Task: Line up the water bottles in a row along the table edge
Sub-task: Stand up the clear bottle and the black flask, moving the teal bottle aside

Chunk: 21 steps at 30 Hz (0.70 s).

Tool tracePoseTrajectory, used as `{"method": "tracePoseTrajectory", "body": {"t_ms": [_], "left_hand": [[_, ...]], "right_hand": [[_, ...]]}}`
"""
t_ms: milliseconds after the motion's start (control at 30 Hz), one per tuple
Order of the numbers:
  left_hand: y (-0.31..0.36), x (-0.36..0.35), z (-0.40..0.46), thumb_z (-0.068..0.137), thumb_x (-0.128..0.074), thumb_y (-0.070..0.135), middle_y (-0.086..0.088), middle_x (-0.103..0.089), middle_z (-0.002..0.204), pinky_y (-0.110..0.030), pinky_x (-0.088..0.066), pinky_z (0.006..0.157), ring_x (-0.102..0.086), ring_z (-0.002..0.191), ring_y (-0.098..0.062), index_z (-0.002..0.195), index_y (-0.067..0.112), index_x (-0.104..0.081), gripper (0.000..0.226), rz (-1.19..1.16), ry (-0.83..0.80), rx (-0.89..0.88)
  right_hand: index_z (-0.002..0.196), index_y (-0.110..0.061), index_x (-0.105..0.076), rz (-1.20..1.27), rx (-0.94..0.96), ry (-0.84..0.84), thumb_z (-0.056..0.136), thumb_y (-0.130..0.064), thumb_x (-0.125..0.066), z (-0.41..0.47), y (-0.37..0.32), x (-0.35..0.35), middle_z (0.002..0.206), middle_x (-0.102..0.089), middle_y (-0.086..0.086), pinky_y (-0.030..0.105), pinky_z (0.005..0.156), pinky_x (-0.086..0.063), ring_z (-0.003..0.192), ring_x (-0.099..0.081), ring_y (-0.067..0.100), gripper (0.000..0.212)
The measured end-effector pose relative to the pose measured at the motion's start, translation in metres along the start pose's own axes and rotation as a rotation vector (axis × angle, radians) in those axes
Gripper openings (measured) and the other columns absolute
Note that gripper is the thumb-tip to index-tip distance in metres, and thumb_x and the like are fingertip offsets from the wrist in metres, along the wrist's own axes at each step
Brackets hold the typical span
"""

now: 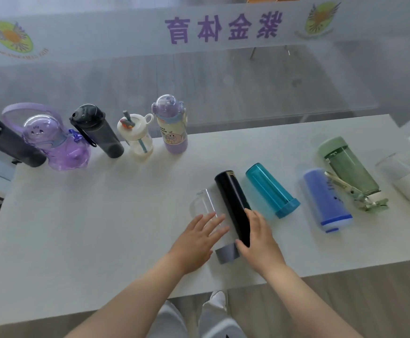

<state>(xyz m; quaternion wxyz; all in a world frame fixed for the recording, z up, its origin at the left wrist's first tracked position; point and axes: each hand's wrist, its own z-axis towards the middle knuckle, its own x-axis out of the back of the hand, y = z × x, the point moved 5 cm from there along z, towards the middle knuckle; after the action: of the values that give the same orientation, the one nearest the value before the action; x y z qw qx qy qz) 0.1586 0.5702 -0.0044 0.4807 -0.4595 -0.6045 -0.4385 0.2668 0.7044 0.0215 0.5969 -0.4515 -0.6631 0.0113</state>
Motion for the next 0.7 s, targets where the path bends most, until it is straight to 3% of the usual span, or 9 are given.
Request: {"method": "tracePoseTrajectory", "body": {"t_ms": [133, 333, 500, 633, 700], "left_hand": [[0.007, -0.002, 0.005, 0.063, -0.08, 0.04, -0.003, -0.042, 0.147, -0.048, -0.033, 0.11, -0.033, 0.139, -0.029, 0.144, 0.026, -0.034, 0.095, 0.041, -0.028, 0.044], [0.007, -0.002, 0.007, 0.058, -0.082, 0.035, -0.005, -0.045, 0.14, -0.05, -0.037, 0.107, -0.033, 0.136, -0.032, 0.134, 0.024, -0.045, 0.085, 0.065, -0.016, 0.073], [0.004, -0.003, 0.006, 0.056, -0.078, 0.027, -0.003, -0.048, 0.14, -0.048, -0.026, 0.107, -0.037, 0.136, -0.032, 0.124, 0.022, -0.044, 0.076, 0.065, 0.035, 0.088], [-0.004, 0.01, 0.005, 0.059, -0.078, 0.04, -0.001, -0.05, 0.137, -0.048, -0.041, 0.101, -0.041, 0.132, -0.03, 0.126, 0.025, -0.044, 0.077, -0.04, 0.126, 0.119], [-0.011, 0.018, 0.005, 0.066, -0.078, 0.043, -0.002, -0.047, 0.14, -0.048, -0.041, 0.102, -0.037, 0.134, -0.029, 0.133, 0.027, -0.04, 0.078, -0.162, 0.193, 0.178]], "right_hand": [[0.154, -0.026, -0.002, -0.016, -0.069, -0.027, 0.091, -0.037, -0.061, 0.004, 0.015, 0.006, 0.16, -0.015, 0.003, 0.032, 0.1, -0.046, 0.138, -0.039, 0.021, 0.087], [0.153, -0.031, -0.002, -0.006, -0.076, -0.038, 0.091, -0.038, -0.06, 0.004, 0.028, 0.014, 0.159, -0.017, -0.001, 0.033, 0.099, -0.047, 0.137, -0.04, 0.02, 0.084], [0.153, -0.03, 0.001, 0.0, -0.094, -0.052, 0.092, -0.036, -0.058, 0.0, 0.035, 0.015, 0.161, -0.014, 0.0, 0.034, 0.106, -0.042, 0.141, -0.034, 0.02, 0.085], [0.154, -0.026, -0.001, -0.025, -0.092, -0.026, 0.092, -0.041, -0.058, 0.0, 0.034, 0.016, 0.161, -0.015, 0.001, 0.033, 0.114, -0.03, 0.145, -0.026, 0.019, 0.085], [0.154, -0.025, -0.004, -0.027, -0.088, 0.001, 0.093, -0.042, -0.057, 0.0, 0.033, 0.017, 0.161, -0.015, 0.001, 0.033, 0.115, -0.028, 0.146, -0.023, 0.019, 0.083]]}}
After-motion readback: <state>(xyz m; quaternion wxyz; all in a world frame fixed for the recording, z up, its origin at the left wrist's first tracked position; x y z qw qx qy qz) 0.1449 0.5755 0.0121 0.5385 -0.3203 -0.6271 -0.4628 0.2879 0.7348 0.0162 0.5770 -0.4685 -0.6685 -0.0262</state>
